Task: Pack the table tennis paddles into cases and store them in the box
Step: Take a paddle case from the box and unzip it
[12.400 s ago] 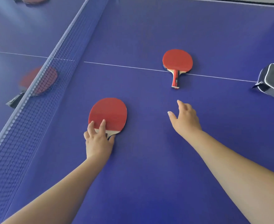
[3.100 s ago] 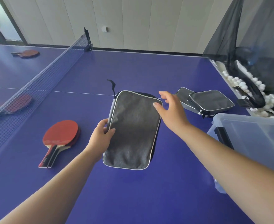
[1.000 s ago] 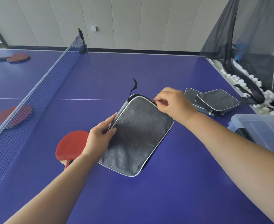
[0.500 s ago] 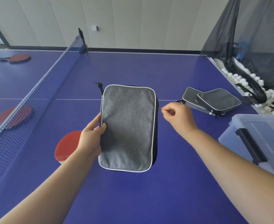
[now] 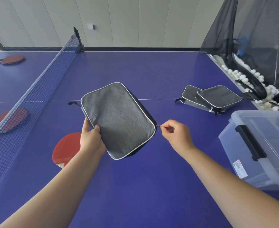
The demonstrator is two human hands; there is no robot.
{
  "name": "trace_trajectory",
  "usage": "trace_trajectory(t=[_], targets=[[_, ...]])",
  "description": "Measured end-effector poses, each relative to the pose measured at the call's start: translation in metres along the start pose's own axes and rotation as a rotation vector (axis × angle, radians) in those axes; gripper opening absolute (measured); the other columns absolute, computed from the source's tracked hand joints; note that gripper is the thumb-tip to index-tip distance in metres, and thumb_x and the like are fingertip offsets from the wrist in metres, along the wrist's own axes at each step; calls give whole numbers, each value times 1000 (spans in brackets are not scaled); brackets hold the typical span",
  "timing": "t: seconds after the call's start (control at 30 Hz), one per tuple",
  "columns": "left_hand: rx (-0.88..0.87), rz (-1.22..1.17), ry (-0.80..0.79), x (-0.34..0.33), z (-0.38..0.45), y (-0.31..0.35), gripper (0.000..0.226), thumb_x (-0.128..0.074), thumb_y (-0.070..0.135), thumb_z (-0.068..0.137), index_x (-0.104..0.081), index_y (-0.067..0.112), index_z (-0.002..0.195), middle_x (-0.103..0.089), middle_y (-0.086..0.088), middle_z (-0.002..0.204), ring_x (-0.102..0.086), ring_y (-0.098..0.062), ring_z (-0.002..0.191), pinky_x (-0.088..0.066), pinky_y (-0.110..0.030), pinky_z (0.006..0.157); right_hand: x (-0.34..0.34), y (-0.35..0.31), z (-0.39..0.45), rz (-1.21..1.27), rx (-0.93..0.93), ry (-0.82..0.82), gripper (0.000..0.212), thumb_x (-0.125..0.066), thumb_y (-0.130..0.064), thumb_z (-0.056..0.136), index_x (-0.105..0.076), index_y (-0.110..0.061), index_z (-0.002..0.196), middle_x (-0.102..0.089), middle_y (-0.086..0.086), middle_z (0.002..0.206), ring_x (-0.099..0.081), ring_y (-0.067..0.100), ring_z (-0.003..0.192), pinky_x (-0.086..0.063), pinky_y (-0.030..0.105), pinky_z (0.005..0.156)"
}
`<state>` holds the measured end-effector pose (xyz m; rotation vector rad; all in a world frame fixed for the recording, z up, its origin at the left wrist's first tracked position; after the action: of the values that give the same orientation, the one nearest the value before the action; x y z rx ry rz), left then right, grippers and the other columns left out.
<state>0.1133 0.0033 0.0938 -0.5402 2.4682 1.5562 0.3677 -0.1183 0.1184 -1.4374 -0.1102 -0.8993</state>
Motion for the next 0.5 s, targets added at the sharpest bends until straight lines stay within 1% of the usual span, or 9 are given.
trace_trajectory(t=[0.07, 0.1, 0.13, 0.23, 0.3, 0.37, 0.43, 0.5], targets=[[-2, -12, 45, -2, 3, -4, 55, -43, 3, 98, -55, 46, 131, -67, 10, 99, -60, -13, 89, -50, -41, 95, -2, 2, -6, 22, -36, 3, 12, -66, -6, 86, -65, -12, 77, -60, -10, 67, -53, -1, 62, -42, 10, 56], [2, -29, 57, -4, 4, -6, 56, -44, 3, 97, -57, 47, 129, -67, 11, 98, -58, -13, 88, -50, -39, 94, -3, 3, -9, 29, -53, 3, 11, -66, -7, 87, -64, -12, 77, -59, -11, 67, -53, 0, 61, -42, 10, 55], [12, -60, 68, -6, 5, -8, 56, -44, 2, 96, -57, 46, 129, -68, 10, 101, -57, -13, 88, -50, -38, 94, -5, 4, -12, 35, -68, 6, 11, -66, -8, 87, -64, -12, 77, -59, -11, 67, -53, 1, 61, -42, 11, 55], [52, -175, 112, -13, 4, -12, 53, -44, 2, 98, -57, 41, 132, -68, 8, 119, -61, -11, 86, -51, -32, 93, -13, 1, -22, 79, -108, 34, 15, -67, -9, 86, -61, -14, 73, -59, -10, 65, -52, 1, 60, -42, 13, 54], [64, -246, 136, -21, -1, -13, 53, -42, 1, 99, -56, 38, 135, -66, 7, 125, -61, -10, 84, -51, -28, 92, -21, -5, -30, 112, -115, 32, 17, -67, -9, 85, -60, -15, 71, -59, -10, 64, -51, 2, 60, -42, 14, 54], [77, -328, 146, -31, -3, -13, 54, -38, -1, 99, -54, 34, 137, -63, 7, 129, -64, -10, 98, -49, -30, 99, -32, -11, -38, 122, -86, 30, 18, -68, -9, 84, -60, -17, 70, -59, -10, 64, -52, 4, 60, -43, 15, 55], [88, -412, 157, -40, -3, -10, 56, -34, -5, 99, -56, 31, 136, -62, 6, 130, -62, -14, 112, -46, -36, 103, -43, -17, -45, 133, -60, 28, 17, -69, -9, 83, -62, -17, 70, -59, -9, 63, -52, 6, 59, -43, 17, 55], [98, -459, 181, -46, -2, -7, 57, -33, -6, 98, -58, 30, 133, -62, 6, 129, -61, -15, 113, -46, -39, 104, -53, -22, -50, 139, -48, 34, 12, -69, -11, 83, -64, -15, 73, -62, -5, 65, -56, 9, 62, -46, 21, 56]])
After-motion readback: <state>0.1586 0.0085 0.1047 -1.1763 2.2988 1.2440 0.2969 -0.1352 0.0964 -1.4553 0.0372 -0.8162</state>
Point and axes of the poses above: each hand's wrist, its own z-axis towards the middle knuckle, its own x-axis out of the back of the hand, y = z × x, the point moved 2 cm from there along z, towards the middle knuckle
